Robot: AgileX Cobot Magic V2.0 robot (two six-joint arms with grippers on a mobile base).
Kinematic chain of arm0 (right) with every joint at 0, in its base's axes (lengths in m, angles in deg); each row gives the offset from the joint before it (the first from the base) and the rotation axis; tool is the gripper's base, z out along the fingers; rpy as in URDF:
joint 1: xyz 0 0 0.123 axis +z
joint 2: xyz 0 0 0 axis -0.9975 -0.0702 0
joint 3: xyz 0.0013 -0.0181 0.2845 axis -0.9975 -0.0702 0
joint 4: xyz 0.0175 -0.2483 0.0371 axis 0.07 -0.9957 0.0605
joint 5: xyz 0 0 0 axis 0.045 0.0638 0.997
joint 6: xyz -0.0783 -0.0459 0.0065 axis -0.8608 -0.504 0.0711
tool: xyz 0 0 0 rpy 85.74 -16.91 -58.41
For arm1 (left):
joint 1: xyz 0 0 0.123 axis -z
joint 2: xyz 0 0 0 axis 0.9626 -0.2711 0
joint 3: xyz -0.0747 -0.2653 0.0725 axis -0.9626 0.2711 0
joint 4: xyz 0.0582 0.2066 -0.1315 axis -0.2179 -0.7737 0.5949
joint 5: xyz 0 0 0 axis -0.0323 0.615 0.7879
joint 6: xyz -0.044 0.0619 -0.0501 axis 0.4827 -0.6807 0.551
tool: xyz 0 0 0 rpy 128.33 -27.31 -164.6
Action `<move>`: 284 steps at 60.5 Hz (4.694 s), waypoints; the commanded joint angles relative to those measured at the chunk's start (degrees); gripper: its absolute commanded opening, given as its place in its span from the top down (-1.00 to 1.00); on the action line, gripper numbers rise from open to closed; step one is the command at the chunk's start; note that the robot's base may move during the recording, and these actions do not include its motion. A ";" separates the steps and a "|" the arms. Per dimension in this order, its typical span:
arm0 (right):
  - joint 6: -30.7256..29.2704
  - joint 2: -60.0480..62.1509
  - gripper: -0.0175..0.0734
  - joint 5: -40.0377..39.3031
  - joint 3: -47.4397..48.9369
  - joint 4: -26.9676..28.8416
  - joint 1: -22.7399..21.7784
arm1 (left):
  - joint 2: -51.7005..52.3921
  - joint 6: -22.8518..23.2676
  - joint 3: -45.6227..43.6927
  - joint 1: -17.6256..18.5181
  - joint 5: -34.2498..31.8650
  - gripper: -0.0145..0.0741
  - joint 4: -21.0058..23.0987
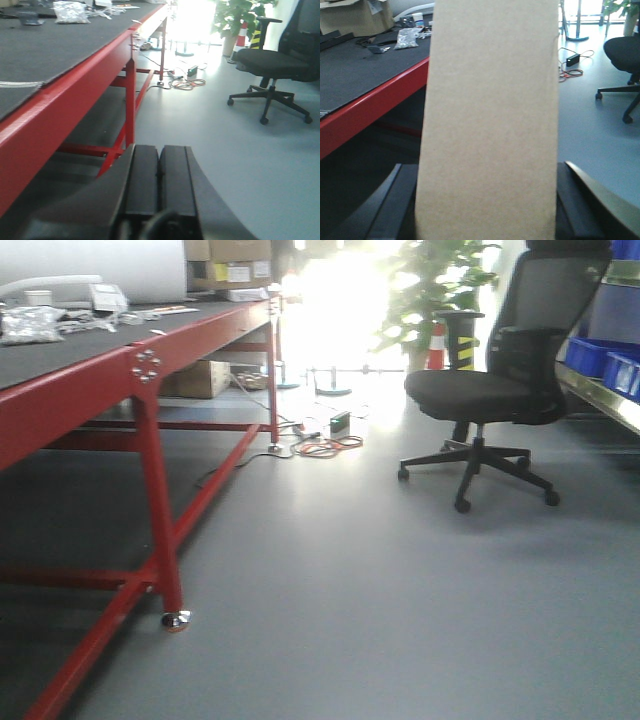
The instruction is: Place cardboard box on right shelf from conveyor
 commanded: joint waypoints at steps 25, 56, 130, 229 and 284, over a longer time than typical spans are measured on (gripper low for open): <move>-0.51 -0.73 0.16 -5.52 1.46 -1.48 -0.33 | 0.83 -0.01 0.47 3.68 -4.84 0.94 0.34; -0.51 -0.73 0.16 -5.52 1.46 -1.48 -0.33 | 0.83 -0.01 0.47 3.78 -4.84 0.94 0.34; -0.51 -0.73 0.16 -5.52 1.46 -1.48 -0.33 | 0.83 -0.01 0.47 -4.04 -4.84 0.93 0.34; -0.51 -0.73 0.16 -5.52 1.46 -1.48 -0.33 | 0.83 -0.01 0.47 -4.50 -4.84 0.94 0.34; -0.51 -0.73 0.16 -5.52 1.46 -1.48 -0.33 | 0.83 -0.01 0.47 -4.50 -4.84 0.94 0.34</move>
